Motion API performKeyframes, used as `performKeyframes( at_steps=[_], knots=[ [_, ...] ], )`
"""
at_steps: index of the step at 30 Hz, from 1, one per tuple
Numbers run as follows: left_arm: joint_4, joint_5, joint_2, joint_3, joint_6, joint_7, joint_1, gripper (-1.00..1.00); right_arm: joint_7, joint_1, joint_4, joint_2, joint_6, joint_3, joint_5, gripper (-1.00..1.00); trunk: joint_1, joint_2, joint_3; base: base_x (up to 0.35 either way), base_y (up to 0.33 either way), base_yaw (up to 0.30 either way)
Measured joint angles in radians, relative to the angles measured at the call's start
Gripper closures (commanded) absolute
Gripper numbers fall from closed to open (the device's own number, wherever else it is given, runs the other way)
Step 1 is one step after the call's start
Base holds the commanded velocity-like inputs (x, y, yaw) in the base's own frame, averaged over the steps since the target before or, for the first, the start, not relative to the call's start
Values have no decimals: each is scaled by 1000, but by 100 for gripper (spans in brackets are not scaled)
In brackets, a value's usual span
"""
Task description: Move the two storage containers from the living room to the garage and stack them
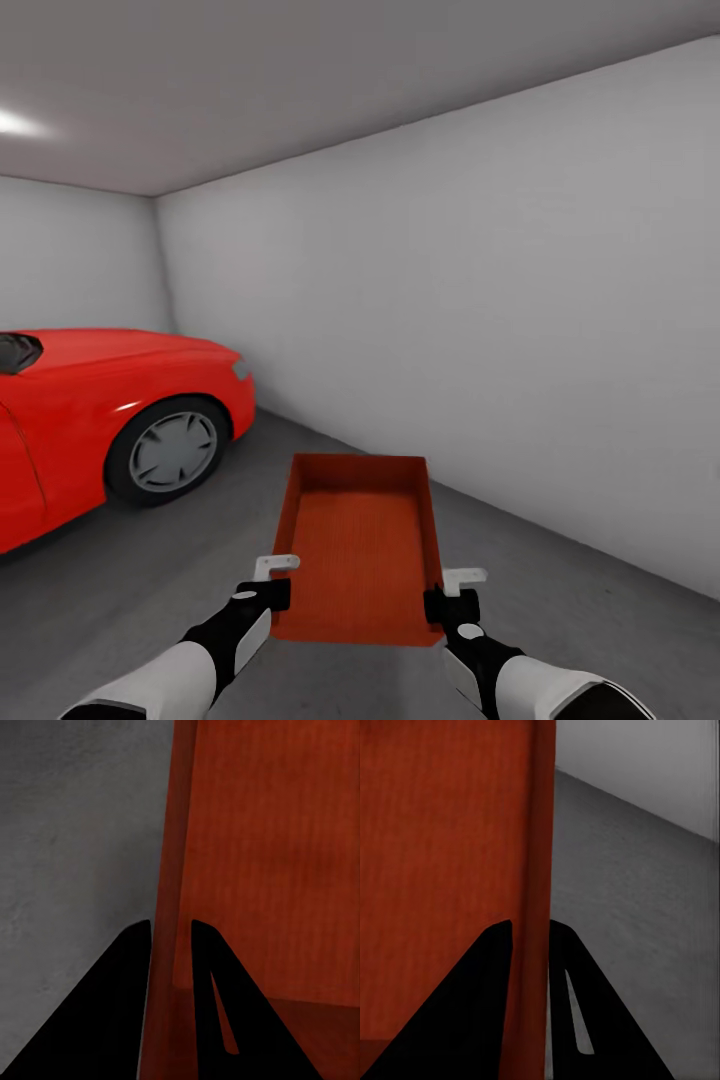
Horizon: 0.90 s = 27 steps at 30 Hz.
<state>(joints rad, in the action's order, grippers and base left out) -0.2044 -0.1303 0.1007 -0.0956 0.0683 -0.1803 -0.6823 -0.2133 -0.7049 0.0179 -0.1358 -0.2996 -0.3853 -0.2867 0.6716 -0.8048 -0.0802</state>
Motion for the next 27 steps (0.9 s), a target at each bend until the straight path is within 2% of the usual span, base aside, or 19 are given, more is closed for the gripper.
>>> performKeyframes(
  at_steps=[20, 27],
  knots=[
    [0, 0, 0, 1, 0, 0, 0, 100, 1, 0, -1, 1, 0, 2, 3, 100, 0, 0, 0, 321, 2, -280],
    [0, 1, 1, 2, 0, -1, 0, 100, 1, 0, 0, 1, 0, 2, 2, 100, 0, 0, 0, 321, 105, -280]
  ],
)
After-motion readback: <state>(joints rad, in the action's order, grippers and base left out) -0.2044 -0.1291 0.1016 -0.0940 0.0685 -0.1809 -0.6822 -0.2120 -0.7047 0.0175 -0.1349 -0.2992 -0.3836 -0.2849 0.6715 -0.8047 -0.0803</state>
